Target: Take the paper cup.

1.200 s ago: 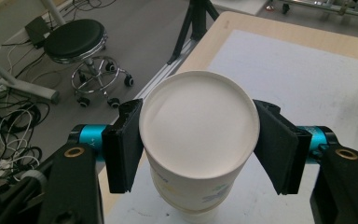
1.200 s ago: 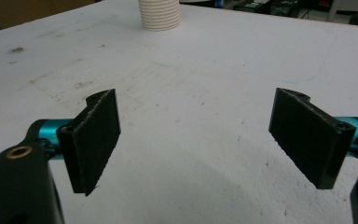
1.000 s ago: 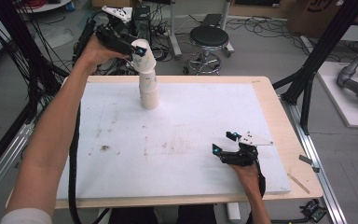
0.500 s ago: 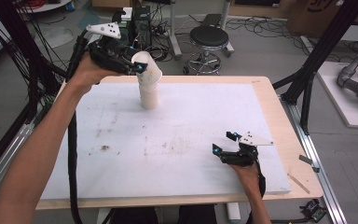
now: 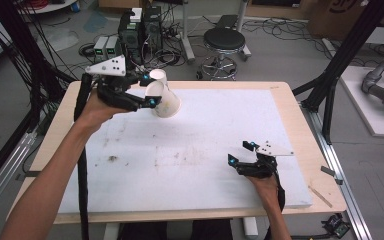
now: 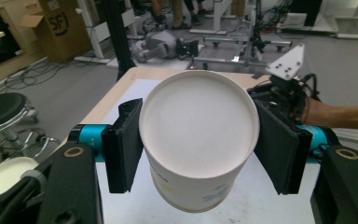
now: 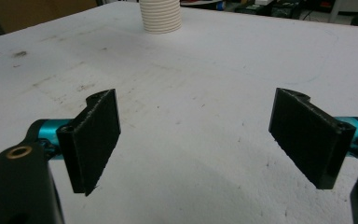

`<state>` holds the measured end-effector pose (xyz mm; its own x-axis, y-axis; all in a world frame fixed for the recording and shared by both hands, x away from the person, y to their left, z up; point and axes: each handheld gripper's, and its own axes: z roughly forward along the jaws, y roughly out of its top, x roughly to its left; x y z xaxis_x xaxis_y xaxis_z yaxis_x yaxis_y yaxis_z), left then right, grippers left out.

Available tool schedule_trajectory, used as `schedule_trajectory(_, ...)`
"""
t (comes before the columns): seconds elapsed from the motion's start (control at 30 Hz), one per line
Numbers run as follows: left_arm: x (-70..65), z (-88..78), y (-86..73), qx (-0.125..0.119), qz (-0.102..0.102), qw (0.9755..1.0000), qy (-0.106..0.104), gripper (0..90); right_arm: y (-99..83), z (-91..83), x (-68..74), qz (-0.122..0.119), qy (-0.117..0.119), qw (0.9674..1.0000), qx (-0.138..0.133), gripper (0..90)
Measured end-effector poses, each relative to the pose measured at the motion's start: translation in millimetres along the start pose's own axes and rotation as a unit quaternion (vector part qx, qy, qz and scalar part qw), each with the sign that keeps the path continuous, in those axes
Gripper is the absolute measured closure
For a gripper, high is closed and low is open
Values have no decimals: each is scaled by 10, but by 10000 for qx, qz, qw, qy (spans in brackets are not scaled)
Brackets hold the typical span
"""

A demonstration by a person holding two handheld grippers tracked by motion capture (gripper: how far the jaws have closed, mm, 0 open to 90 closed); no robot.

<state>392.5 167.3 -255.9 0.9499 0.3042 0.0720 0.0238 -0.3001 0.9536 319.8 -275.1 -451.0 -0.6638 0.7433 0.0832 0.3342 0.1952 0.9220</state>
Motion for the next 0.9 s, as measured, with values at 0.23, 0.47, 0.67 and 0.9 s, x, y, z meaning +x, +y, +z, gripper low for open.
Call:
schedule_trajectory(0.23,-155,36,-275,-251,-149,9996,-41,369,-1,0,4,3,-2,10000,0,166)
schedule_trajectory(0.47,-388,104,-568,-383,-144,9991,-121,369,-2,-2,-2,-7,25,10000,-19,166)
schedule_trajectory(0.67,-518,131,-764,-460,-215,9985,-211,369,-4,-4,-1,-13,19,10000,-59,166)
schedule_trajectory(0.9,-566,143,-944,-517,-305,9979,-255,368,-3,-4,-1,6,17,10000,-42,166)
